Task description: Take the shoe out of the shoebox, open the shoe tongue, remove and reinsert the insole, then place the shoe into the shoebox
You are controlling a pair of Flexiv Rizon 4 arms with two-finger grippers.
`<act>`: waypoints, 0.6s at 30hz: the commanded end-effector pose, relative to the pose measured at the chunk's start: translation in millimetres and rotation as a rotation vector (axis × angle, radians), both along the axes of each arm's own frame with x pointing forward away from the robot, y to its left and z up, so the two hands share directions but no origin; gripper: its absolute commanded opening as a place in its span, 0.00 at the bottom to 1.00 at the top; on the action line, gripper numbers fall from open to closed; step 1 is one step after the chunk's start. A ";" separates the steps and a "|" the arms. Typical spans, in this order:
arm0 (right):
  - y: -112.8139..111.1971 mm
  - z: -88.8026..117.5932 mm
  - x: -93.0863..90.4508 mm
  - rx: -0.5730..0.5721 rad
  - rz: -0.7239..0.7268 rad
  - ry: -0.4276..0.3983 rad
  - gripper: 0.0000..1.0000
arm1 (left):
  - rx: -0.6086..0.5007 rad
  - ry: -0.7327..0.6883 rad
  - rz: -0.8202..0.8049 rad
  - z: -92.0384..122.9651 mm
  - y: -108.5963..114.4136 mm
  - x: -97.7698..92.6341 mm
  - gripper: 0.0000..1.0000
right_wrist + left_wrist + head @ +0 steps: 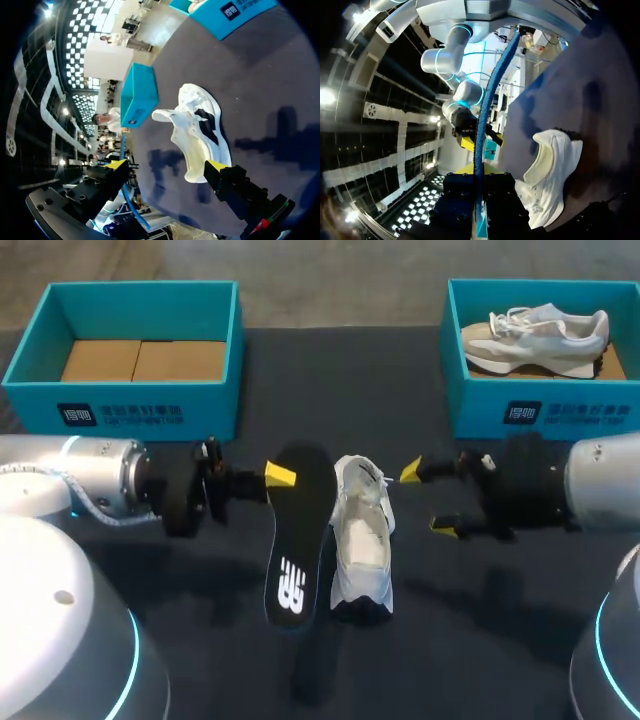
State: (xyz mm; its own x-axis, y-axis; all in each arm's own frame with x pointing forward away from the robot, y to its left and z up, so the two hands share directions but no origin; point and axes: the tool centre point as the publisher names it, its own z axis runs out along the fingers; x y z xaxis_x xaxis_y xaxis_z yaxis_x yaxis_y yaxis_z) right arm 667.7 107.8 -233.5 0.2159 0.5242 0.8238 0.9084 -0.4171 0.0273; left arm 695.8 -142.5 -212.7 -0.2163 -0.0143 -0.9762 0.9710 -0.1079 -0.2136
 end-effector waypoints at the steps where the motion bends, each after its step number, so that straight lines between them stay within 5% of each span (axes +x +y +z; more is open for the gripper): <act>1: -32.0 9.8 -23.9 -0.002 -0.003 0.015 1.00 | -0.011 0.073 -0.036 -4.7 -10.3 -7.6 0.00; 18: -32.0 9.8 -23.9 -0.002 -0.003 0.015 1.00 | 0.019 0.065 -0.058 -6.7 -13.9 -7.0 0.00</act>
State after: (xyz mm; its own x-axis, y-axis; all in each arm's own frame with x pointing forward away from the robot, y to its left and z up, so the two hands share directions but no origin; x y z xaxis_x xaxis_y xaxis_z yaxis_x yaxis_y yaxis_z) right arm 649.0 79.8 -227.6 0.2294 0.5246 0.8198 0.9077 -0.4195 0.0144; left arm 689.3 -155.5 -219.6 -0.2797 0.0164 -0.9600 0.9470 -0.1596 -0.2786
